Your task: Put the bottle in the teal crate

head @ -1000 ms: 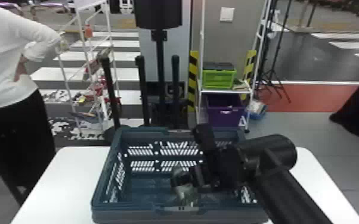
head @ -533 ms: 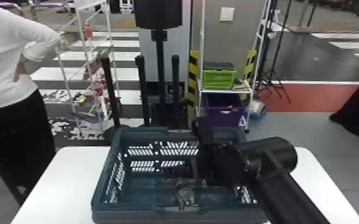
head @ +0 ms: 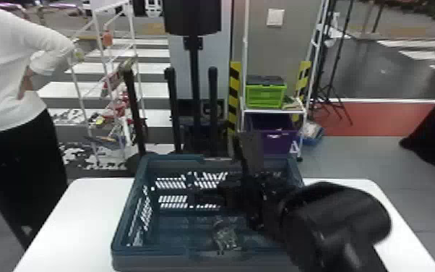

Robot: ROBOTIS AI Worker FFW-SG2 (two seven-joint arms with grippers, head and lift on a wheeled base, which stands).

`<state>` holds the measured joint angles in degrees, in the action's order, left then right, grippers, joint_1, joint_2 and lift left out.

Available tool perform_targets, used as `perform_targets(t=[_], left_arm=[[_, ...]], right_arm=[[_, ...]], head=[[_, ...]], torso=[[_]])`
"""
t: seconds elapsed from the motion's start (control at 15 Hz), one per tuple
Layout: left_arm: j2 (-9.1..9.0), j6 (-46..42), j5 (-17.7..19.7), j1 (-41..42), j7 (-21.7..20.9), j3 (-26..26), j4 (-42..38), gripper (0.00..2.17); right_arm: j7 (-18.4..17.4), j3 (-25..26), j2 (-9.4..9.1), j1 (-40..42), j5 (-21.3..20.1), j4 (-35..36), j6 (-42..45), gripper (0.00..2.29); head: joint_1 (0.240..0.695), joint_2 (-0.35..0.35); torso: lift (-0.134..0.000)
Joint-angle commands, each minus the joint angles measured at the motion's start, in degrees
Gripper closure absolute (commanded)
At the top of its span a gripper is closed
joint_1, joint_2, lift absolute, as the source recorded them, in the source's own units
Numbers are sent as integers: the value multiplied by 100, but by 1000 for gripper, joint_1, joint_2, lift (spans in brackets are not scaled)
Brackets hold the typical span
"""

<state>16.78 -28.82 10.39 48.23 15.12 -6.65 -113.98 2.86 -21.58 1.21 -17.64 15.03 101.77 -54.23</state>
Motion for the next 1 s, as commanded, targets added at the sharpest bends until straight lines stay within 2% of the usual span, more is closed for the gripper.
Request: perform_targets(t=[0.0, 0.2, 0.33, 0.6, 0.93], left_arm=[[1, -5, 7, -6, 0, 6, -10, 124], [10, -5, 33, -15, -26, -3, 7, 130], [27, 12, 60, -33, -35, -3, 34, 130], [36, 12, 95, -77, -79, -3, 104, 130], [45, 12, 139, -121, -114, -12, 121, 130]], right_arm=[[-198, -4, 310, 789, -474, 1011, 206, 76], [-426, 268, 644, 1966, -870, 2013, 945, 76], [-426, 716, 749, 2924, -791, 2294, 2597, 83], [-426, 1323, 749, 4260, -799, 2602, 3933, 83], [-734, 1411, 679, 5289, -975, 2497, 4671, 87]], head=[[499, 0], [499, 0], [499, 0], [499, 0], [499, 0]], torso=[[0], [0], [0], [0], [0]])
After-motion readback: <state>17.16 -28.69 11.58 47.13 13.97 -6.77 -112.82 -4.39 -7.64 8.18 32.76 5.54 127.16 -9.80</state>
